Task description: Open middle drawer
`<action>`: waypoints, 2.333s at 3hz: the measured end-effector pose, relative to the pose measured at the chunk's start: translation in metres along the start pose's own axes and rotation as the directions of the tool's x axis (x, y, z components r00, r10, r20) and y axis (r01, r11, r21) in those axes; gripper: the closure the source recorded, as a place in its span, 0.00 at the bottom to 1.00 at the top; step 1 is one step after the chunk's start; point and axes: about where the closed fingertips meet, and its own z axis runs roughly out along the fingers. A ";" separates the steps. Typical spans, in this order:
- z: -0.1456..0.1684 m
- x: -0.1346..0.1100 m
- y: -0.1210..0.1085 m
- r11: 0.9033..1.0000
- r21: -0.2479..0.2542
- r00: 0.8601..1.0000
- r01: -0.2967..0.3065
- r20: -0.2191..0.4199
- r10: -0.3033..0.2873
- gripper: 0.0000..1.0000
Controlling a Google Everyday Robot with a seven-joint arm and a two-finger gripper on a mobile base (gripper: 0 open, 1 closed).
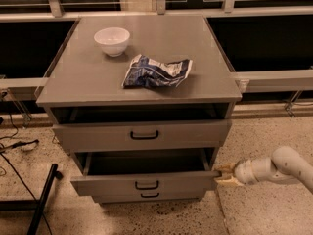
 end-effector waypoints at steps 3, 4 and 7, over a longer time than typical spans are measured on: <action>-0.007 0.003 0.013 1.000 0.030 1.000 -0.004 0.018 0.004 1.00; -0.012 0.004 0.020 0.999 0.037 0.999 -0.011 0.034 0.010 1.00; -0.022 -0.002 0.045 0.999 -0.018 0.999 -0.046 0.012 0.046 1.00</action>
Offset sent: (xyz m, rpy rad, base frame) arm -0.0339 -0.0168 0.0206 0.0191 -0.0585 -0.0663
